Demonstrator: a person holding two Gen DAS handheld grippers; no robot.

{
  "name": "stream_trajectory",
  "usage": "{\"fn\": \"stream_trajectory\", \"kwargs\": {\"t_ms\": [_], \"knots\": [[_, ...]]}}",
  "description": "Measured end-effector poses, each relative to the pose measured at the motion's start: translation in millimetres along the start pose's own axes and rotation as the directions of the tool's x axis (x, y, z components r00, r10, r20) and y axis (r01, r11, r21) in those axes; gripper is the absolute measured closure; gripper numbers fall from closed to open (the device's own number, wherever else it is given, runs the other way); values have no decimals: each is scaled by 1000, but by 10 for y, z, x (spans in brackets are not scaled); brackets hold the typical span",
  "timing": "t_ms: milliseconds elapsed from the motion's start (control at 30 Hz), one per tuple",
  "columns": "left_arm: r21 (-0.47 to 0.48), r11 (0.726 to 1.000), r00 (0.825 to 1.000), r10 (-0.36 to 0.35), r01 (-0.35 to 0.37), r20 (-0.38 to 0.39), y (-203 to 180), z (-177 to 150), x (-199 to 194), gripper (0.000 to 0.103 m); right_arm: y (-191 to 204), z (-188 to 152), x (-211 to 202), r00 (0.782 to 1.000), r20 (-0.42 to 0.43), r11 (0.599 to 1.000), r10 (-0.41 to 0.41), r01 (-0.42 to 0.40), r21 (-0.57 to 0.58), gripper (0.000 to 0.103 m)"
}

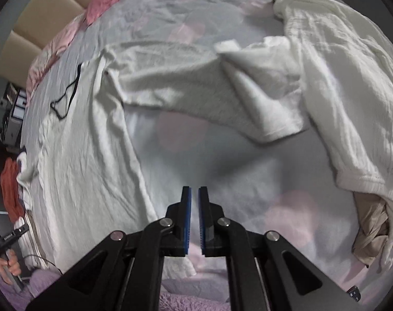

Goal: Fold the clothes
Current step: 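Open both tools and release the flattened grey shirt on the bed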

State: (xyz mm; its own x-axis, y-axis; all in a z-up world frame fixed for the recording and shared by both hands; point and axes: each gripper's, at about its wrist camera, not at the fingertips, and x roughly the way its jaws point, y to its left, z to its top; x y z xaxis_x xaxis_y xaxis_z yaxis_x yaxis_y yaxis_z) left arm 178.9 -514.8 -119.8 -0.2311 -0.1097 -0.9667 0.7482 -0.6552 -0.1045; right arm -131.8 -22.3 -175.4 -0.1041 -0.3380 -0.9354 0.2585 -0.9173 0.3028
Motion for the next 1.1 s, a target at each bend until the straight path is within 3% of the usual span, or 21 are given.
{"fn": "stream_trajectory", "kwargs": {"t_ms": [67, 167, 267, 467, 533, 633, 733, 1000, 1033, 1100], "knots": [[-18, 1000, 998, 26, -25, 65, -77, 138, 100, 76, -249, 144, -201, 998, 50, 999, -35, 33, 43, 80], [-78, 997, 993, 16, -6, 120, -133, 261, 293, 76, -472, 394, -410, 987, 97, 990, -128, 121, 78, 78], [-94, 995, 991, -5, 18, 135, -220, 314, 551, 76, -498, 585, -353, 983, 102, 988, -153, 148, 53, 78], [63, 988, 987, 132, -138, 90, -332, 300, 956, 76, -429, 949, -224, 948, 182, 964, -260, 266, -8, 78], [45, 991, 990, 123, -126, 71, -256, 336, 1010, 76, -476, 1081, -70, 958, 157, 971, -238, 240, 6, 78], [-45, 998, 999, 40, -39, 36, -108, 413, 1031, 76, -563, 1158, 134, 981, 119, 988, -155, 152, 30, 78], [-84, 996, 999, -1, 4, 33, -56, 468, 1020, 76, -626, 1139, 173, 987, 131, 995, -91, 86, 41, 78], [-13, 999, 999, 52, -52, 7, -220, 519, 1162, 76, -777, 1016, 311, 994, 107, 997, 16, -24, 78, 74], [-9, 998, 998, 58, -58, 6, -234, 521, 1167, 76, -764, 991, 308, 993, 117, 997, 14, -23, 76, 75], [-5, 998, 998, 63, -63, 12, -243, 513, 1153, 76, -720, 936, 268, 989, 146, 998, 5, -15, 66, 95]]}}
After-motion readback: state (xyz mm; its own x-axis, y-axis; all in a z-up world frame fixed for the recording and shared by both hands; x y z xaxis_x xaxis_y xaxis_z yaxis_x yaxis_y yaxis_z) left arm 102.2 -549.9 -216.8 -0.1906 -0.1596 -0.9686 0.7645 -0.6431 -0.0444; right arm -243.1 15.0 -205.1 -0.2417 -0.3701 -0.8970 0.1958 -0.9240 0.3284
